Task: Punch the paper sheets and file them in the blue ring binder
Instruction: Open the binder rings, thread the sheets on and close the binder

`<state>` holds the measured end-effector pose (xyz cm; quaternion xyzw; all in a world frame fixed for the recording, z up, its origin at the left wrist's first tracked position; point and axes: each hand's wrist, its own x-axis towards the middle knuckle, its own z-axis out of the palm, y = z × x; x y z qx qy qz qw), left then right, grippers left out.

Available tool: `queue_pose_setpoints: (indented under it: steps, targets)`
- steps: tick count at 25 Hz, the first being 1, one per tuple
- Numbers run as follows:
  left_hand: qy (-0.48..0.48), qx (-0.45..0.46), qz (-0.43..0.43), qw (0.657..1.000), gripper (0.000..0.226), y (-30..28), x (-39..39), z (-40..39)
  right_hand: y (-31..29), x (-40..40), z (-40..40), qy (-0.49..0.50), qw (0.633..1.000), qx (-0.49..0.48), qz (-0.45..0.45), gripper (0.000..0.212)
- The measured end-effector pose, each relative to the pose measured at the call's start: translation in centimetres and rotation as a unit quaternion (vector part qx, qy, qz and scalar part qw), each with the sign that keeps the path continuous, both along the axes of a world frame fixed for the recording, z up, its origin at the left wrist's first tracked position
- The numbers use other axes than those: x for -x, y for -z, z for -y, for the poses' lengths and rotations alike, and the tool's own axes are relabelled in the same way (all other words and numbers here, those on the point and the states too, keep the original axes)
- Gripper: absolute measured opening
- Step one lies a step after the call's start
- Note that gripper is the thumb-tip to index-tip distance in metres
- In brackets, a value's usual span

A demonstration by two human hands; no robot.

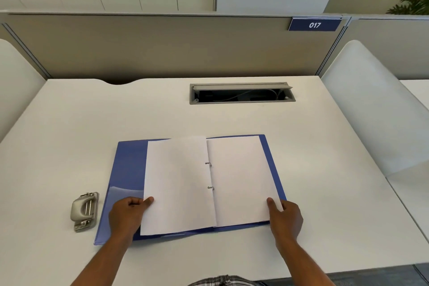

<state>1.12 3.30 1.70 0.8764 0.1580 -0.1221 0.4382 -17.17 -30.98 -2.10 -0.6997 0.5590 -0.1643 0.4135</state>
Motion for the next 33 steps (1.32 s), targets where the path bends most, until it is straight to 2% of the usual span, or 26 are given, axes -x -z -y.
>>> queue_pose_setpoints:
  steps: [5, 7, 10, 13, 15, 18, 20, 21, 23, 25, 27, 30, 33]
  targets:
    - [-0.011, -0.054, 0.0, 0.998, 0.028, 1.3, -0.8, -2.1, 1.2, -0.1, 0.2, 0.012, 1.0, 0.002, -0.011, 0.034]
    - [-0.012, -0.074, 0.011, 0.997, 0.023, 1.4, -0.9, -2.6, 0.5, 0.0, -0.3, 0.023, 0.999, 0.046, -0.015, 0.032]
    - [0.011, -0.118, 0.096, 0.988, 0.03, 0.6, -0.2, -1.6, -1.4, 0.1, -1.5, 0.011, 0.988, 0.156, -0.017, 0.022]
    - [0.119, -0.175, 0.223, 0.952, 0.027, -1.3, 0.5, 1.3, -3.2, -0.4, -2.7, -0.034, 0.973, 0.216, 0.067, 0.017]
    - [0.188, -0.089, 0.233, 0.95, 0.019, -2.8, 0.9, 4.3, -5.0, -1.1, -4.0, -0.086, 0.958, 0.227, 0.152, 0.013]
    - [0.249, 0.119, 0.108, 0.955, 0.005, -5.0, 1.8, 9.1, -7.0, -2.3, -6.5, -0.203, 0.923, 0.252, 0.209, 0.012]
    - [0.256, 0.189, 0.035, 0.947, 0.015, -6.4, 2.6, 11.8, -7.3, -3.0, -8.4, -0.29, 0.899, 0.264, 0.195, 0.014]
    - [0.256, 0.193, 0.025, 0.947, 0.023, -7.0, 2.8, 12.8, -7.2, -3.3, -9.2, -0.327, 0.888, 0.271, 0.175, 0.017]
    - [0.247, 0.14, 0.044, 0.958, 0.034, -7.8, 2.8, 14.0, -7.0, -3.6, -10.3, -0.388, 0.864, 0.289, 0.142, 0.026]
    - [0.215, 0.09, 0.06, 0.971, 0.035, -7.6, 2.1, 13.9, -6.9, -3.4, -10.6, -0.434, 0.849, 0.273, 0.133, 0.036]
    - [0.178, 0.077, 0.049, 0.98, 0.034, -6.8, 1.1, 12.8, -6.8, -2.9, -10.4, -0.438, 0.861, 0.207, 0.154, 0.044]
    - [0.133, 0.076, 0.022, 0.988, 0.037, -5.4, -0.1, 9.7, -5.3, -2.5, -8.5, -0.31, 0.923, 0.148, 0.174, 0.034]
    - [0.1, 0.056, 0.017, 0.993, 0.042, -4.1, -1.2, 6.2, -2.6, -2.0, -5.1, -0.173, 0.969, 0.174, 0.031, 0.037]
